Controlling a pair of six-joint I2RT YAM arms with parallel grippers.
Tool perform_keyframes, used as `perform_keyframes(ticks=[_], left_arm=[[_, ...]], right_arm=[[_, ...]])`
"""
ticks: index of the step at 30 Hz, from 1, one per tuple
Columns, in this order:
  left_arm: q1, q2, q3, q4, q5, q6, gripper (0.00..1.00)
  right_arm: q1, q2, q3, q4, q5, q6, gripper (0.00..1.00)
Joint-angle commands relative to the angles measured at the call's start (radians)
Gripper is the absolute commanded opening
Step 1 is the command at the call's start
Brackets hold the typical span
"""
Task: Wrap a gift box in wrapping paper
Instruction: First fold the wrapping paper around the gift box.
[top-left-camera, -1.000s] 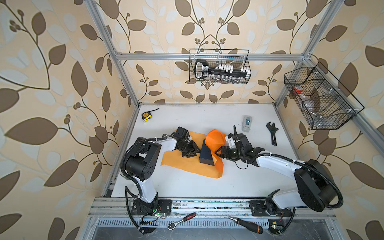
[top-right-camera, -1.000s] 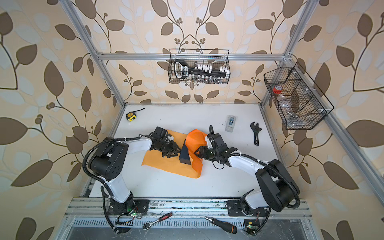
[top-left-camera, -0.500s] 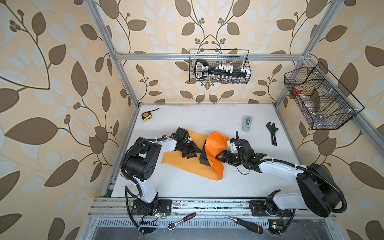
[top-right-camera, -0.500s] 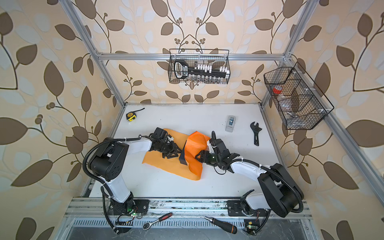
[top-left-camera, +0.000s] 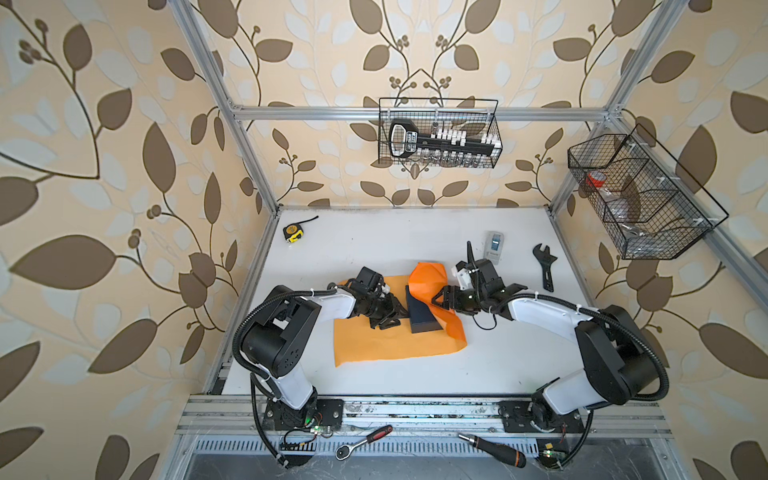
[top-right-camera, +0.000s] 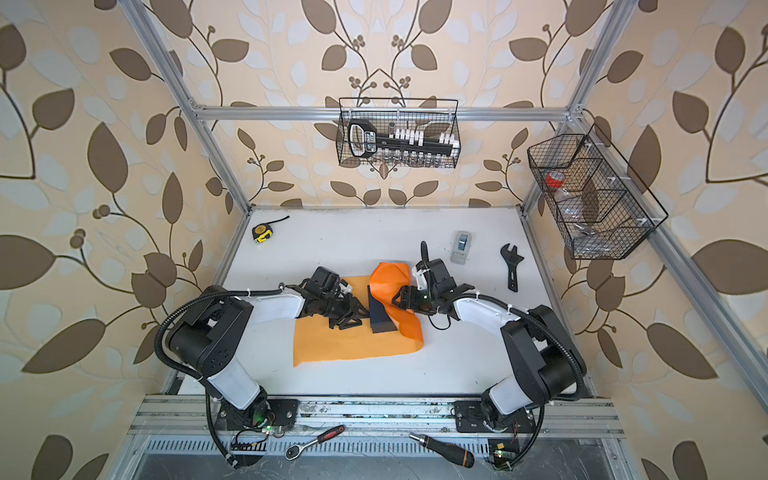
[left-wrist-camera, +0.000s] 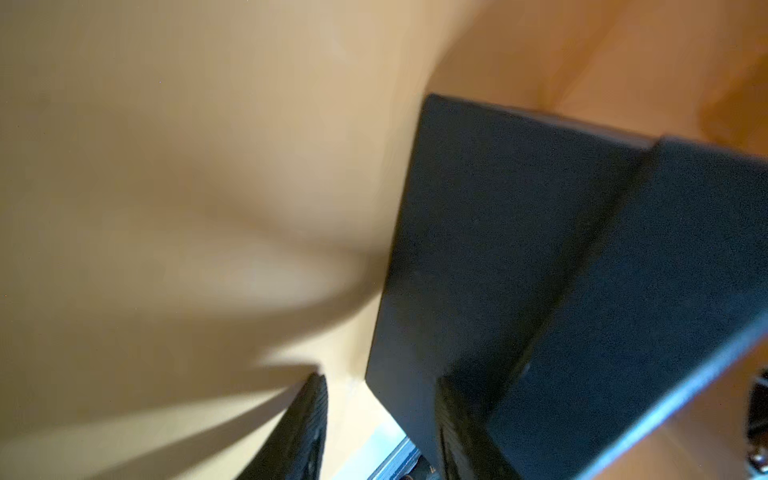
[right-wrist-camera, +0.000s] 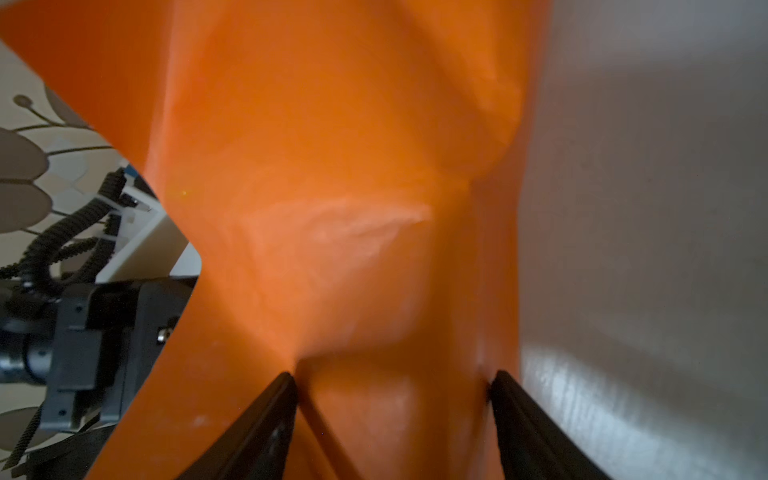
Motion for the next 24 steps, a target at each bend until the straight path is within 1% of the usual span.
perform_keyframes(ticks=[1,3,6,9,10,12,15,18,23,24], left_arm=[[-0.033,-0.016,0.043,0.033,-0.01,-0.032,0.45],[-0.031,-0.042,0.048,-0.026,-0.045,-0.016,0.46],[-0.02,-0.105,0.055,-0.144,-0.097,0.022,0.5],[-0.003,-0.187,0.052,-0.202,-0.111,0.03,0.55],[0.0,-0.219,0.049,-0.211,-0.109,0.026,0.58],[0.001,-0.287,0.04,-0.2,-0.099,0.004,0.69],[0.0,-0.339,0.024,-0.151,-0.071,-0.051,0.76],[0.001,-0.331,0.002,-0.057,-0.039,-0.124,0.8],[-0.011,-0.245,0.012,0.04,-0.02,-0.194,0.8],[-0.012,-0.207,0.016,0.052,-0.019,-0.198,0.8]], right_arm=[[-0.007,0.051,0.054,-0.103,-0.074,-0.11,0.73],[-0.009,0.064,0.056,-0.106,-0.083,-0.118,0.73],[-0.009,0.064,0.043,-0.097,-0.084,-0.117,0.73],[-0.008,0.055,0.033,-0.088,-0.076,-0.11,0.73],[-0.008,0.051,0.029,-0.086,-0.072,-0.106,0.73],[-0.007,0.039,0.02,-0.08,-0.066,-0.098,0.73],[-0.001,0.011,-0.001,-0.07,-0.044,-0.081,0.73],[0.015,-0.016,-0.017,-0.06,-0.015,-0.066,0.73],[0.04,-0.035,-0.034,-0.042,0.023,-0.039,0.73],[0.042,-0.036,-0.037,-0.036,0.025,-0.034,0.73]])
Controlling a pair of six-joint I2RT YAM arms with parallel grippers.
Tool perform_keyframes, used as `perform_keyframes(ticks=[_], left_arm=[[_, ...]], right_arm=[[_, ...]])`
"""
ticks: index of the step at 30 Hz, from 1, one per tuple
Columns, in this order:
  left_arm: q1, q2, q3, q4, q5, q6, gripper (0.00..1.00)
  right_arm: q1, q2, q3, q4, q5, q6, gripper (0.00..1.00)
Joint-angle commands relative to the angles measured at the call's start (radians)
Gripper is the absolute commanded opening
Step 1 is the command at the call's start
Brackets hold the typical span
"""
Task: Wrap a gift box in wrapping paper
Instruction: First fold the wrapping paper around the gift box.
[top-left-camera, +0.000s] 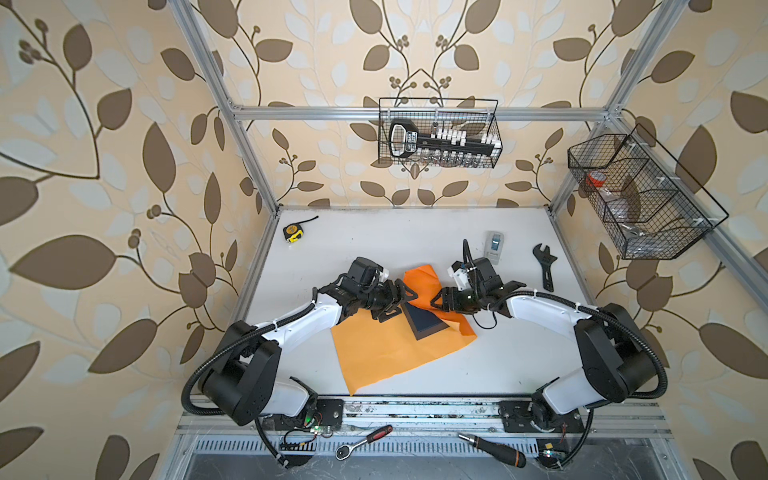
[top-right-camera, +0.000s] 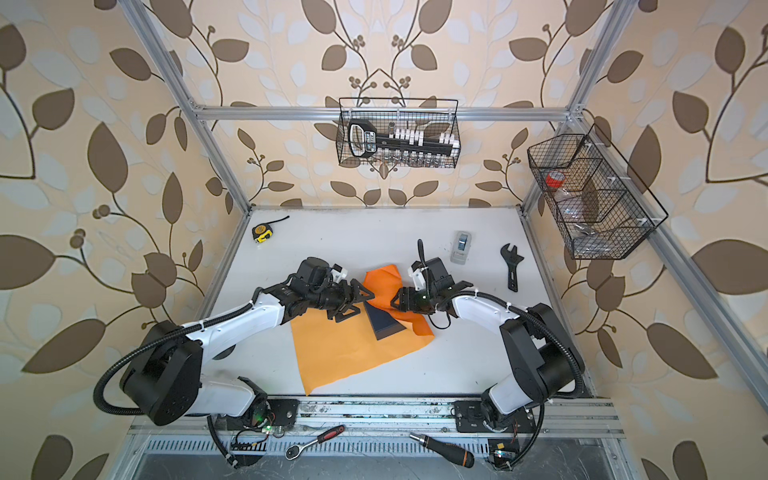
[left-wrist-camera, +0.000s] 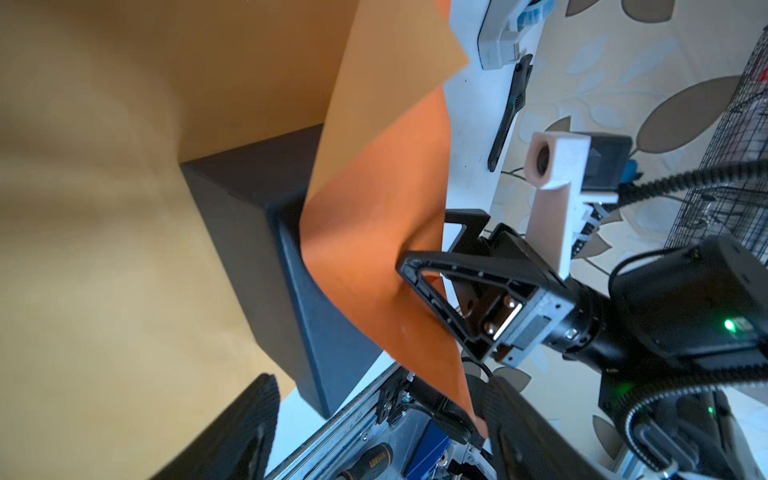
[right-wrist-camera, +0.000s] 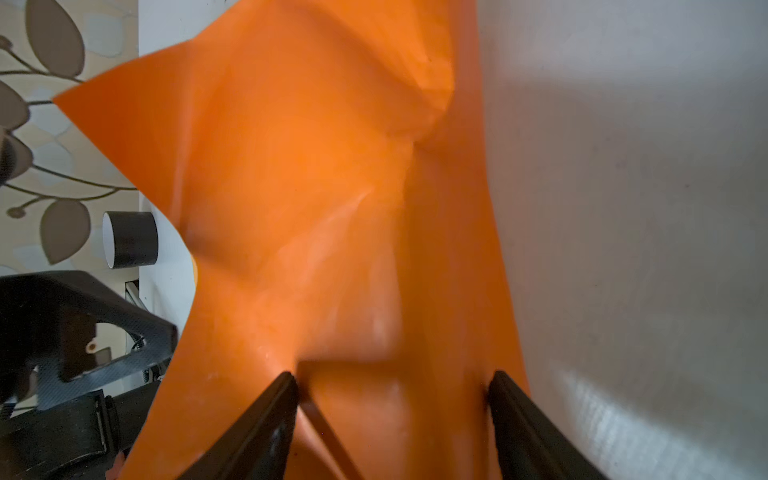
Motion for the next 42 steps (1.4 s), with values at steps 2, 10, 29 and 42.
perform_keyframes(ticks=[2,10,29,42], left_arm=[[-0.009,0.074,0.003,0.075,0.023,-0.054,0.8],[-0.009,0.122,-0.003,0.072,-0.025,-0.039,0.69],[-0.009,0.178,-0.025,0.028,-0.066,0.015,0.43],[-0.008,0.183,-0.04,0.023,-0.074,0.024,0.43]], right_arm=[[0.011,-0.015,-0.031,-0.001,0.035,0.025,0.73],[0.018,-0.016,-0.03,0.004,0.042,0.032,0.73],[-0.025,-0.535,-0.237,-0.235,0.248,-0.006,0.74],[0.233,-0.891,-0.361,-0.328,0.596,0.074,0.74]])
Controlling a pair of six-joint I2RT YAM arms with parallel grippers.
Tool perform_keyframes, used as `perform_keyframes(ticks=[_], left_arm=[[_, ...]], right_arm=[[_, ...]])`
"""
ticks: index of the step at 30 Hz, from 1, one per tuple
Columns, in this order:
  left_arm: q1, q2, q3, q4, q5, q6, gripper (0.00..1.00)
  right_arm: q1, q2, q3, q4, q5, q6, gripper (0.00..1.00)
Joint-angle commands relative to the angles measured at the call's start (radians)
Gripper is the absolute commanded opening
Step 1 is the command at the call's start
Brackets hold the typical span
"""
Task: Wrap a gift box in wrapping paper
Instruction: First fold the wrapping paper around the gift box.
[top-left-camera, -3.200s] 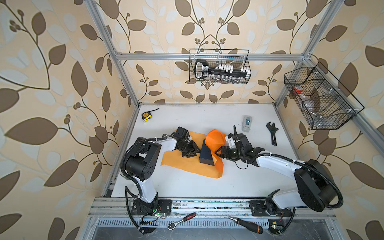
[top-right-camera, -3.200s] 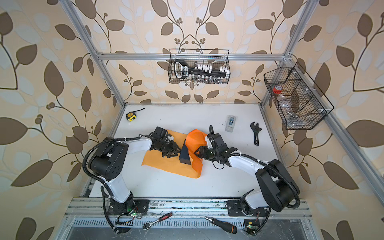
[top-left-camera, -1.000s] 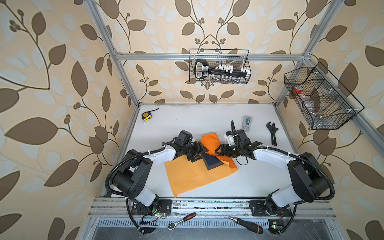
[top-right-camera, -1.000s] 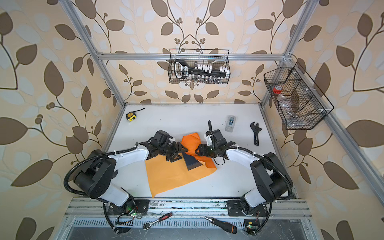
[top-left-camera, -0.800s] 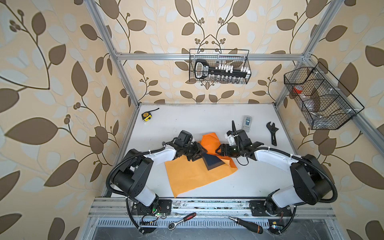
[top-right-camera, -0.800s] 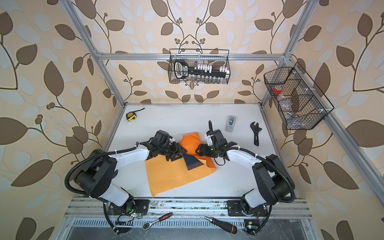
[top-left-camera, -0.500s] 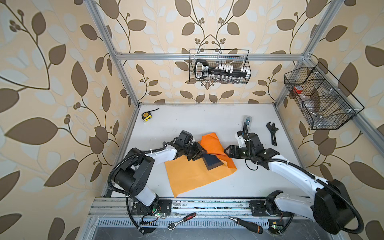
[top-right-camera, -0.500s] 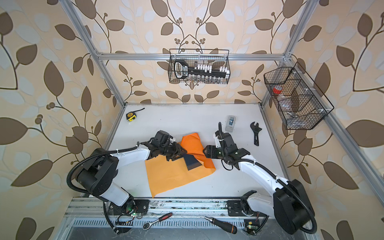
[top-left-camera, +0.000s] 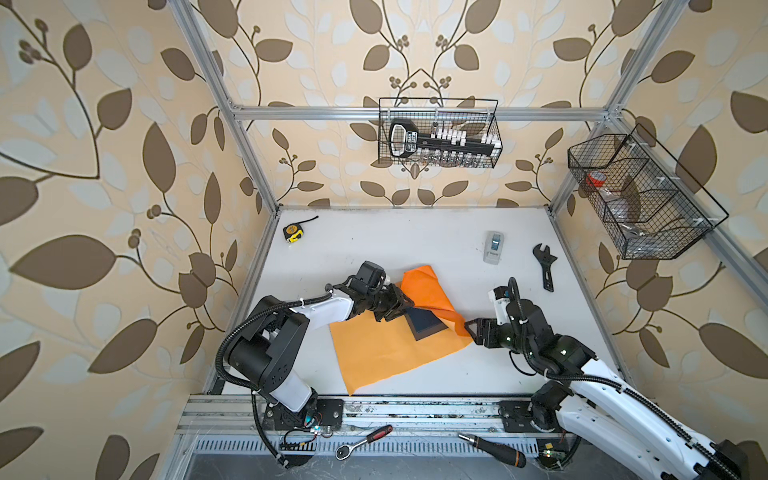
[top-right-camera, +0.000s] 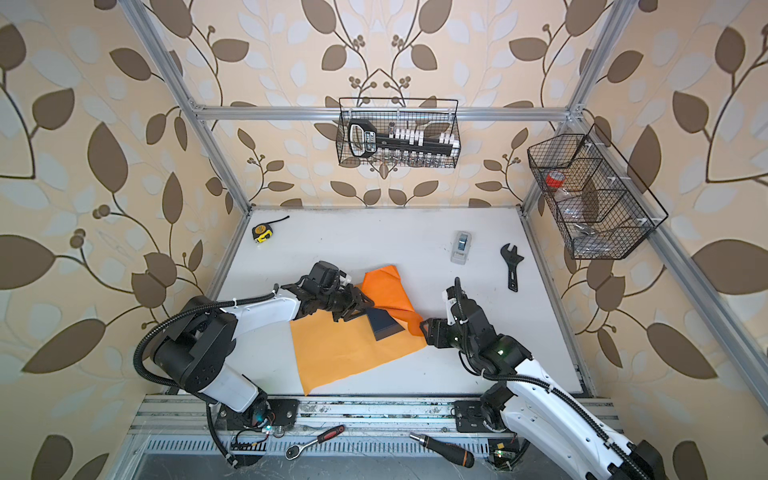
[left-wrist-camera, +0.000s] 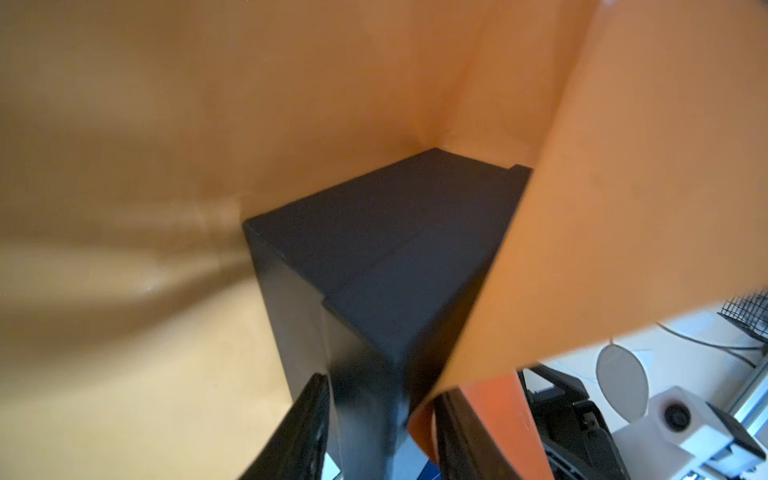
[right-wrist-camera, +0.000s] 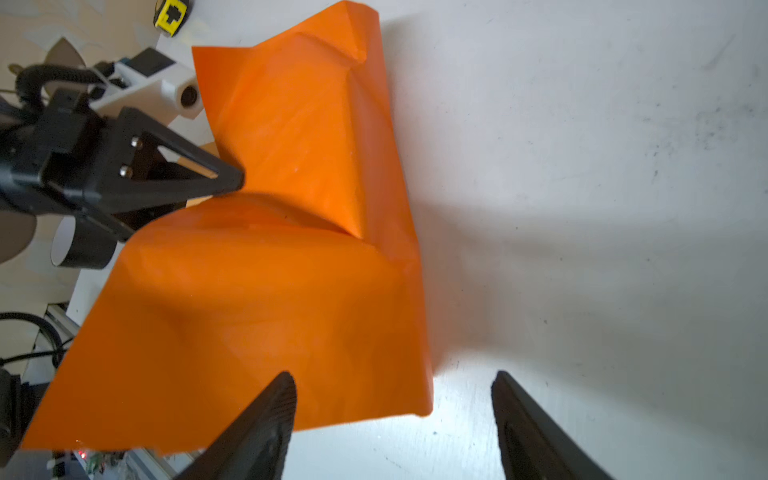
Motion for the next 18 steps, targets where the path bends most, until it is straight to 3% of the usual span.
perform_keyframes(ticks=[1,7,14,18], left_arm=[[-0.009,0.031,-0.032,-0.054,-0.043,0.016,0.43],[-0.008,0.04,-0.027,-0.049,-0.042,0.02,0.43],[-0.009,0.045,-0.032,-0.043,-0.035,0.019,0.43],[-0.008,0.046,-0.03,-0.041,-0.035,0.018,0.43]], right_arm=[[0.107,-0.053,-0.024,-0.034,0.253,0.047,0.7],[0.267,-0.039,-0.11,0.082,0.416,0.075,0.49],[0.448,-0.039,-0.187,0.221,0.606,0.047,0.51],[0.468,-0.025,-0.194,0.193,0.636,0.09,0.51]])
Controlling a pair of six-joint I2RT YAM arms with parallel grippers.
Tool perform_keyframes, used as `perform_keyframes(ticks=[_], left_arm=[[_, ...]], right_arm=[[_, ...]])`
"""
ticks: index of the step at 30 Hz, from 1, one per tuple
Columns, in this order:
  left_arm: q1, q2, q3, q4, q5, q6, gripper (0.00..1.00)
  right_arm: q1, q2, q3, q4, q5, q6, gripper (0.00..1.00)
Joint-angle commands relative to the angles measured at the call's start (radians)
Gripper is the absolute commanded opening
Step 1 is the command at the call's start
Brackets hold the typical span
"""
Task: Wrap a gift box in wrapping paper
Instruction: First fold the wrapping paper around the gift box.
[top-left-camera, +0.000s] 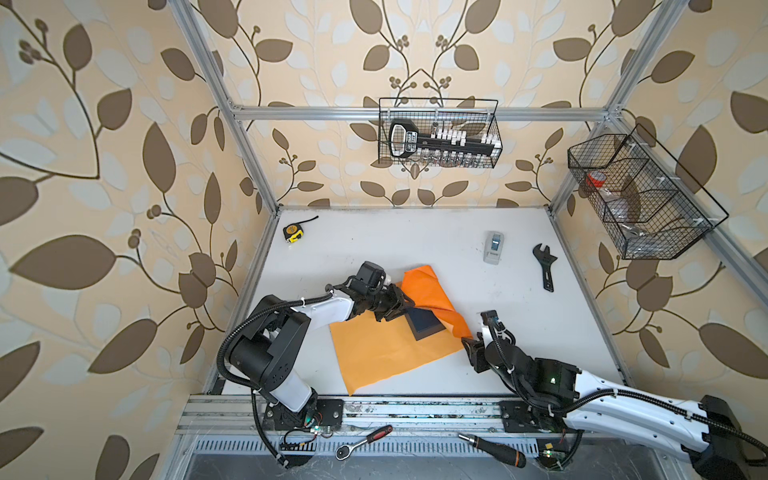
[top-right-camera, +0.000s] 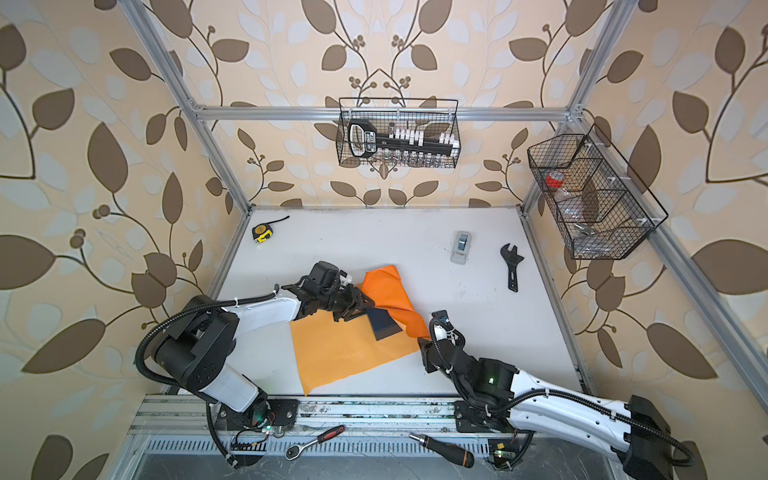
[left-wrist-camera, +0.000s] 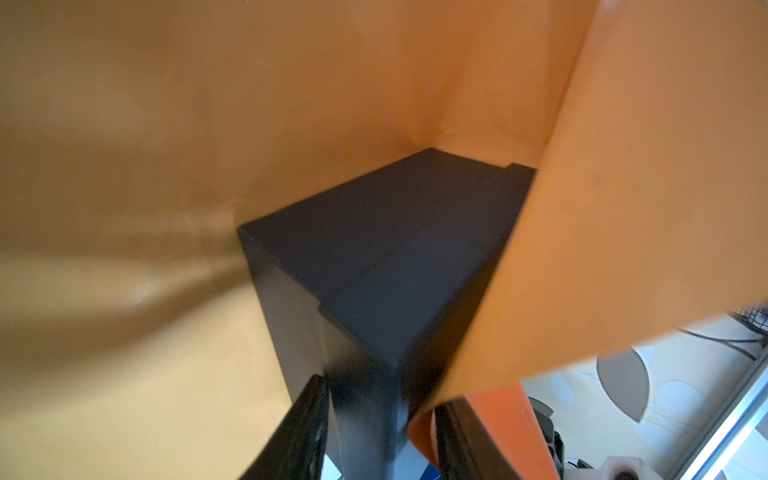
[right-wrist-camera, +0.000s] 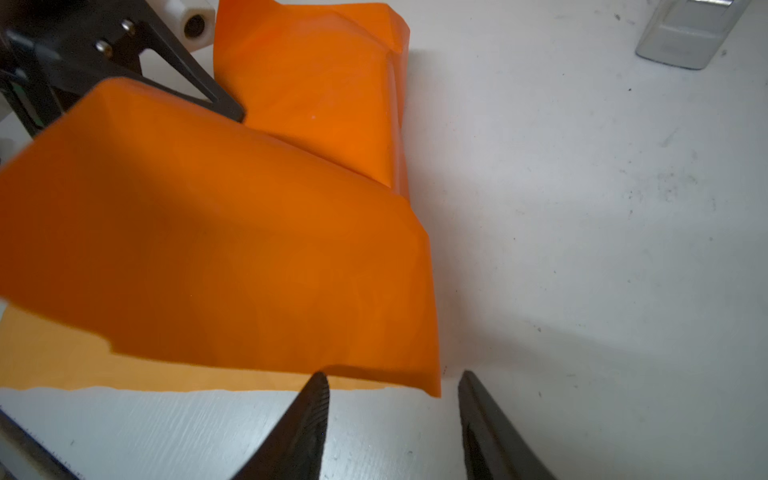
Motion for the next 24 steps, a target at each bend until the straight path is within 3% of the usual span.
perform_keyframes(ticks=[1,10,24], left_arm=[[-0.009,0.037,-0.025,-0.063,-0.041,0.011,0.43],[-0.008,0.041,-0.02,-0.067,-0.041,0.014,0.43],[-0.007,0.047,-0.021,-0.061,-0.041,0.014,0.44]], right_arm=[[0.012,-0.004,-0.028,0.007,0.083,0.052,0.51],[0.018,-0.042,-0.067,-0.043,0.054,0.229,0.5],[0.056,-0.256,-0.105,-0.117,0.01,0.366,0.43]])
